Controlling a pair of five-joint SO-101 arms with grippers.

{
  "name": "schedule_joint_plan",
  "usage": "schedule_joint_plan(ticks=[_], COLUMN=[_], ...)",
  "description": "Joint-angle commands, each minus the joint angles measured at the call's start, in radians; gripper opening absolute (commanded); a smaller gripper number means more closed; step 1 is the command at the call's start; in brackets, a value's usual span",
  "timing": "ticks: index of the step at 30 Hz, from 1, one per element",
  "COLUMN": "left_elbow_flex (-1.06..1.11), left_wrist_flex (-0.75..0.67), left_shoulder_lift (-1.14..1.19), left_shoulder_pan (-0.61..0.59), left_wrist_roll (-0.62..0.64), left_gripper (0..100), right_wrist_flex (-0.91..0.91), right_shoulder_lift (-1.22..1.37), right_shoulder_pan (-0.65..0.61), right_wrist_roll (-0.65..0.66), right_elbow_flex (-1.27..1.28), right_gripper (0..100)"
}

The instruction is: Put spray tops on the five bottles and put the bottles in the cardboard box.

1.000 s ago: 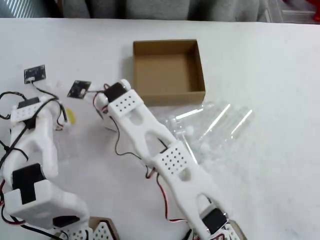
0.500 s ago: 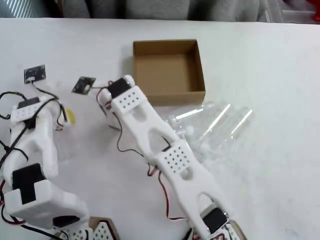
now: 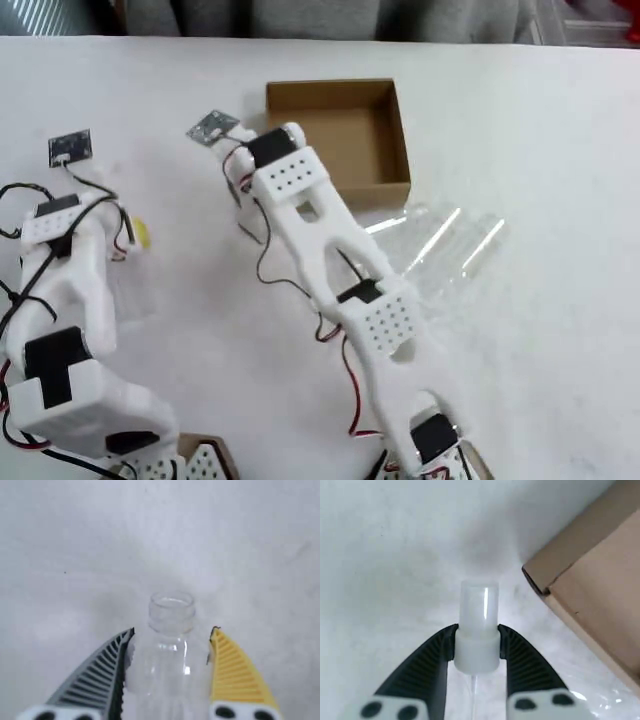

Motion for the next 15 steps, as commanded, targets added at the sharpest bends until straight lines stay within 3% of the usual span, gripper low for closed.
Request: schedule_joint_plan(ticks=[1,10,15], left_elbow_flex=[-0.015,-0.015,-0.015], left_wrist_flex=[-0.029,-0.029,-0.029], left_shoulder_lift=[-0.005,-0.005,-0.005], left_shoulder_pan=[0.013,0.013,0.015], left_wrist_roll=[0.005,0.005,0.003], left_gripper=[10,10,10], right_wrist_flex=[0.031,-0.013,-0.189], right_shoulder_lift=[-0.163,-0.432,-0.591], right_shoulder_pan=[0.015,0.022,0.050], right_wrist_roll=[-0.023,-0.066,-0.133], right_elbow_flex=[0.075,0.396,0.588], right_gripper=[1.7,1.7,1.7])
